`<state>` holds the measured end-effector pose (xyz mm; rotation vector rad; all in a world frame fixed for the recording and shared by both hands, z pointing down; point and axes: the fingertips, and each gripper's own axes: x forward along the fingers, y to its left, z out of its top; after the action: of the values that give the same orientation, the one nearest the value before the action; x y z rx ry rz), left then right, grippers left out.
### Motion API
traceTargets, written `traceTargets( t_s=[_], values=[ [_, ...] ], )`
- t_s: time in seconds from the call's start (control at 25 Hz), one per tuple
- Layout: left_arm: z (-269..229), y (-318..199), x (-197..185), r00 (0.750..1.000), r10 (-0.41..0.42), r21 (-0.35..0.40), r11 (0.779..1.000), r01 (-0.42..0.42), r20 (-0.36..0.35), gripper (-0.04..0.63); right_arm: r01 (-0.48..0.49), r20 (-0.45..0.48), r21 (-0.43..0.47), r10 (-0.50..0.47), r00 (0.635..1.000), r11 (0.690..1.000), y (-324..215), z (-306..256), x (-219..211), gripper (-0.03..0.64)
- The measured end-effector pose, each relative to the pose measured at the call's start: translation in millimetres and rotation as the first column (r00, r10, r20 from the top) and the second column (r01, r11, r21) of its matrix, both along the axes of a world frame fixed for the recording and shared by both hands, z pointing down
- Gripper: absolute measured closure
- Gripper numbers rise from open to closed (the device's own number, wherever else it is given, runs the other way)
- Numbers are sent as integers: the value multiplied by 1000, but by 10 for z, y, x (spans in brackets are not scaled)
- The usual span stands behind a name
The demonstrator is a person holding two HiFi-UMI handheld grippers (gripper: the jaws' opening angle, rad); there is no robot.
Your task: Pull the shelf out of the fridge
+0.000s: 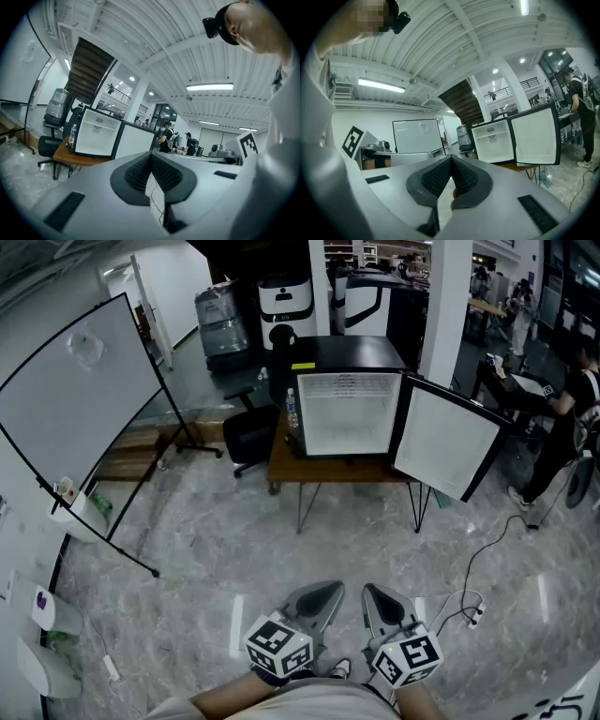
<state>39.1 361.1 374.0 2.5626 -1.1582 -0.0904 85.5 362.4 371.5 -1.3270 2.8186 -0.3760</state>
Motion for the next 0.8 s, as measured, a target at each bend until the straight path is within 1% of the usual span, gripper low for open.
traceTargets(
  t_s=[0.4, 0.48, 0.8],
  values=[
    [6, 14, 77, 1000, -2, -4, 1000, 2, 0, 591, -6, -2, 0, 6, 1000, 1000, 20, 23, 100, 601],
    [4, -2, 89, 1000, -4, -6, 1000, 4, 0, 591, -4, 9, -6, 4, 1000, 1000, 13, 17, 112, 601],
    [-52, -168, 173, 999, -46, 28, 999, 46, 14, 591, 20, 171, -17, -17, 985, 1000, -116, -137, 256, 601]
  ],
)
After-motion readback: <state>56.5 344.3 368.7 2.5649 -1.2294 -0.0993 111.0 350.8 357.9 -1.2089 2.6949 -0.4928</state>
